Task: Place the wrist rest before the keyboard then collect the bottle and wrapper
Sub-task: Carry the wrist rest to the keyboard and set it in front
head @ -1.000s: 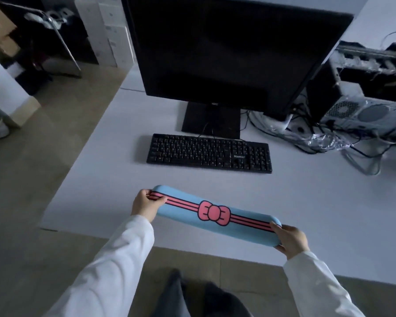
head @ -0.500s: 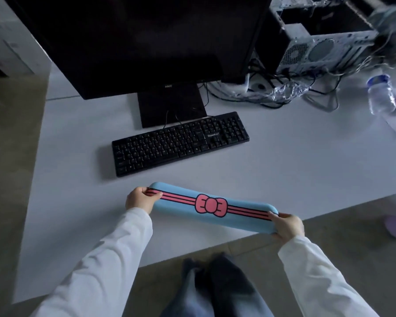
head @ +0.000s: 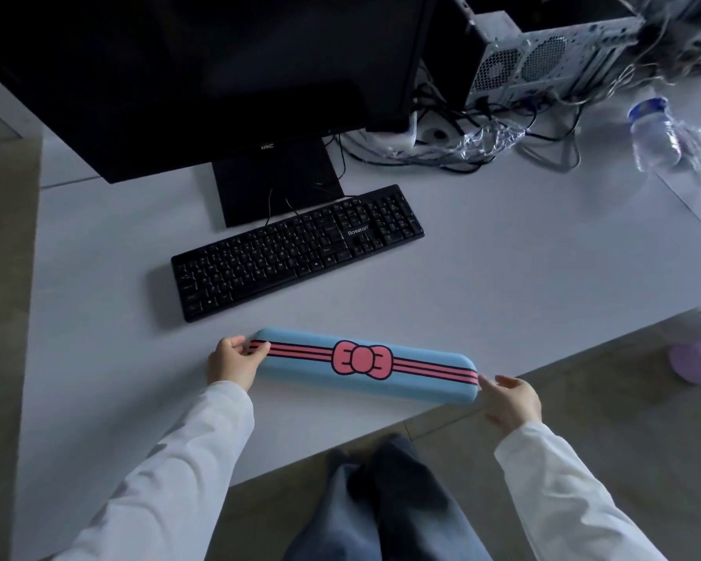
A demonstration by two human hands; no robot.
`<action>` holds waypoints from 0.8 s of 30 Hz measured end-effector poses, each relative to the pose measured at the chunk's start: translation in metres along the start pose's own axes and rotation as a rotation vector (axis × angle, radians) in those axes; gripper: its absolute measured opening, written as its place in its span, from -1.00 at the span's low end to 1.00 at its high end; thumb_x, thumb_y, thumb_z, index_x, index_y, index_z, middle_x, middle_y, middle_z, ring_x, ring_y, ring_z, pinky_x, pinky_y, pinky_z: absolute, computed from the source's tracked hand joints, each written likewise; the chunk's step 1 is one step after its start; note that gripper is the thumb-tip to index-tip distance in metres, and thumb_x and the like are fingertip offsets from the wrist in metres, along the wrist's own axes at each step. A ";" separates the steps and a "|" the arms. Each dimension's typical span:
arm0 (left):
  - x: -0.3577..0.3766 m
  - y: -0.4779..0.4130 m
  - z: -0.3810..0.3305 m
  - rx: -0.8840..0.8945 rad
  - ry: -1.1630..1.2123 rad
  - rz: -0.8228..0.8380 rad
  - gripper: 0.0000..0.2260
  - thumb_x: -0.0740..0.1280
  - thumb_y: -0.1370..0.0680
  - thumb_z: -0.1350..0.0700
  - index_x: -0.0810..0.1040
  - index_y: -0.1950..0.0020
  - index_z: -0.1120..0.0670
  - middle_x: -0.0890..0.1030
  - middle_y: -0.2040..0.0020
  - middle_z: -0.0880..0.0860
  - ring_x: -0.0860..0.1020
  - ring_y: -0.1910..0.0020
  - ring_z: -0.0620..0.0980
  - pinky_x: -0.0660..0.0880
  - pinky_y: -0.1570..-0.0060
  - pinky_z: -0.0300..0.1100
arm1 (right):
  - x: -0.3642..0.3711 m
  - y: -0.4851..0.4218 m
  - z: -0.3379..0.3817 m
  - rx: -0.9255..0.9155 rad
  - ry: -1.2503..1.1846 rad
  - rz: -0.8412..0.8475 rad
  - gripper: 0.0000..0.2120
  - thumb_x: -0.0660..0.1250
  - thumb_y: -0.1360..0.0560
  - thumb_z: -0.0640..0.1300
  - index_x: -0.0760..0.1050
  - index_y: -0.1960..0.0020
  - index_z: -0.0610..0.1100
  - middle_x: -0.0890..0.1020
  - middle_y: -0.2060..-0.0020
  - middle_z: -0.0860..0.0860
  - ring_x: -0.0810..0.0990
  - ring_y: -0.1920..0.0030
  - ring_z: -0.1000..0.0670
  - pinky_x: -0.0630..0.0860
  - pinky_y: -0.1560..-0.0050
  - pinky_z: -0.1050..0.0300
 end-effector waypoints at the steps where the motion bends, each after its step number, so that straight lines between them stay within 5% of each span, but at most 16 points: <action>1: 0.002 0.000 0.000 -0.001 -0.007 0.010 -0.51 0.42 -0.40 0.09 0.43 -0.26 0.25 0.55 -0.26 0.22 0.50 -0.24 0.17 0.38 -0.26 -0.03 | 0.004 -0.003 -0.004 0.007 -0.006 0.017 -0.44 0.43 -0.34 -0.01 0.44 -0.25 -0.25 0.56 0.10 -0.07 0.56 -0.01 -0.14 0.48 -0.19 -0.16; 5: 0.007 0.000 -0.001 0.003 -0.074 0.026 -0.53 0.42 -0.40 0.05 0.48 -0.23 0.25 0.57 -0.23 0.22 0.50 -0.23 0.20 0.39 -0.23 -0.04 | 0.017 -0.002 -0.010 0.051 -0.100 0.093 -0.52 0.38 -0.39 -0.11 0.42 -0.25 -0.25 0.53 0.08 -0.12 0.52 0.21 -0.10 0.55 0.04 -0.04; 10: 0.008 -0.006 -0.004 0.021 -0.064 0.123 -0.69 0.39 -0.42 0.01 0.62 -0.03 0.22 0.65 0.06 0.16 0.57 -0.02 0.15 0.36 0.05 -0.16 | 0.018 0.000 -0.006 0.008 -0.121 0.083 -0.59 0.37 -0.41 -0.16 0.48 -0.21 -0.30 0.55 0.05 -0.15 0.54 0.22 -0.07 0.55 -0.09 -0.07; 17: 0.004 0.003 0.008 -0.079 0.085 0.106 -0.58 0.46 -0.36 0.13 0.46 -0.14 0.25 0.56 -0.17 0.20 0.50 -0.02 0.11 0.43 -0.14 -0.01 | 0.013 -0.006 0.033 -0.075 -0.193 0.080 -0.63 0.37 -0.40 -0.25 0.46 -0.18 -0.36 0.57 0.18 -0.13 0.53 0.08 -0.12 0.53 -0.07 -0.01; 21: -0.006 0.010 0.016 -0.113 0.174 0.031 -0.59 0.46 -0.35 0.13 0.48 -0.11 0.28 0.59 -0.14 0.24 0.53 -0.02 0.14 0.39 -0.03 -0.09 | 0.028 -0.011 0.076 -0.142 -0.227 0.155 -0.65 0.35 -0.42 -0.29 0.45 -0.19 -0.37 0.56 0.16 -0.15 0.50 0.04 -0.11 0.56 0.36 0.34; 24: -0.015 0.011 0.018 -0.142 0.220 -0.031 -0.57 0.47 -0.35 0.13 0.47 -0.13 0.29 0.59 -0.15 0.24 0.54 -0.13 0.18 0.40 -0.09 -0.08 | 0.044 -0.017 0.105 -0.180 -0.214 0.204 -0.64 0.34 -0.43 -0.31 0.44 -0.20 -0.39 0.55 0.12 -0.18 0.49 0.04 -0.12 0.50 0.46 0.41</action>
Point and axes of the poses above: each hand's wrist, its own y-axis away from the middle knuckle, its own x-axis out of the palm, z = x × y, the point moved 7 cm from there along -y, towards the middle knuckle
